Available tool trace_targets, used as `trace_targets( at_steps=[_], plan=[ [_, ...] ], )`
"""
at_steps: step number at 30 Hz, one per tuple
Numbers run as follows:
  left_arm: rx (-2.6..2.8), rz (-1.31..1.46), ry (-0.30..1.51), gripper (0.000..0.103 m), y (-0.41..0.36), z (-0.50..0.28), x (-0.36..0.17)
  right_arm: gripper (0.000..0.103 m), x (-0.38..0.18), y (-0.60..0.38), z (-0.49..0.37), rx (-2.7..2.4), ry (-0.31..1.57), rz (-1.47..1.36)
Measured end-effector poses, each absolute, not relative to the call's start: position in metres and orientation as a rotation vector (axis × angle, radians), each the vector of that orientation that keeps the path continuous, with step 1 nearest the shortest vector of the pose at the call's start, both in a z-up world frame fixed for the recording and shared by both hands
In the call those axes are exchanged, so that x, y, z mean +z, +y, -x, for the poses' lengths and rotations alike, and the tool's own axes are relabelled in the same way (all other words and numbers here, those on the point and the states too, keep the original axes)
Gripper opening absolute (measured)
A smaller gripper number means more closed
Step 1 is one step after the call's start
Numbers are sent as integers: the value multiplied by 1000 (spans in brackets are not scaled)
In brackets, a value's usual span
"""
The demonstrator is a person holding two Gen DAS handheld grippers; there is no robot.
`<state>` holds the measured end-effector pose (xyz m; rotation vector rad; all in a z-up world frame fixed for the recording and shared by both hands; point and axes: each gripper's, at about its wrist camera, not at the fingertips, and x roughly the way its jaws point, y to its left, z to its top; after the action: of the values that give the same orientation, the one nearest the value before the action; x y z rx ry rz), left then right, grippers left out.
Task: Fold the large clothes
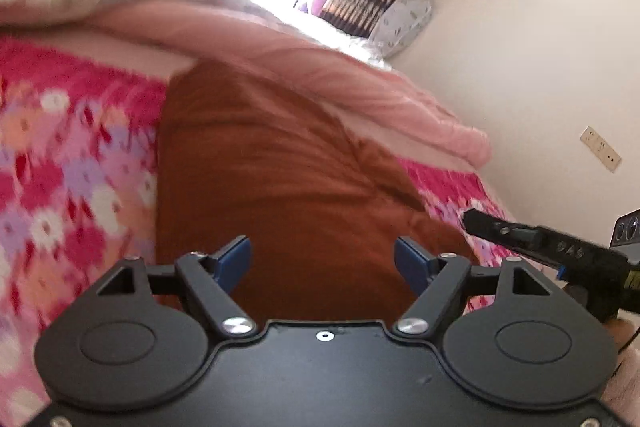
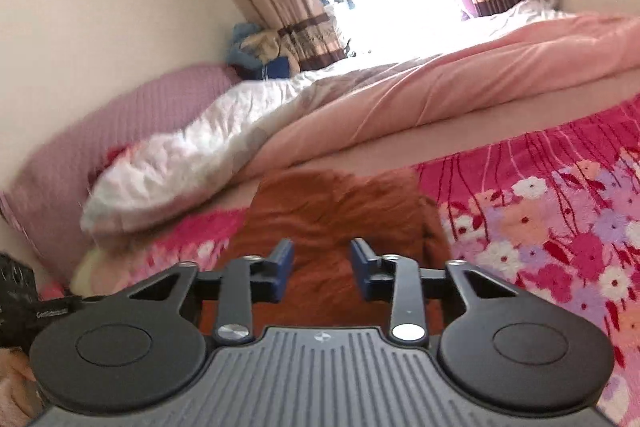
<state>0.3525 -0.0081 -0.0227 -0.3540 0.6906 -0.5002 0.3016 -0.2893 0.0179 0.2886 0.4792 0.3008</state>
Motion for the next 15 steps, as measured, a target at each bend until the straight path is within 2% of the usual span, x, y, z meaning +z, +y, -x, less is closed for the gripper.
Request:
trace_targets(
  at_steps=[3,8,9,15],
  plan=[
    [-459,306,698,77,-15,-351,-41,31,-1,-279,-302,246,538,-239],
    [-383,217,716,79,-19,-349,-70,15,-39,-276,-304,173,603,-215],
    [-378,210,710,80,-19,-348,-74,8,-46,-277,-305,167,604,-215],
    [-378,214,692,81,-15,-344,-78,3,-63,-281,-304,172,591,-263]
  ],
)
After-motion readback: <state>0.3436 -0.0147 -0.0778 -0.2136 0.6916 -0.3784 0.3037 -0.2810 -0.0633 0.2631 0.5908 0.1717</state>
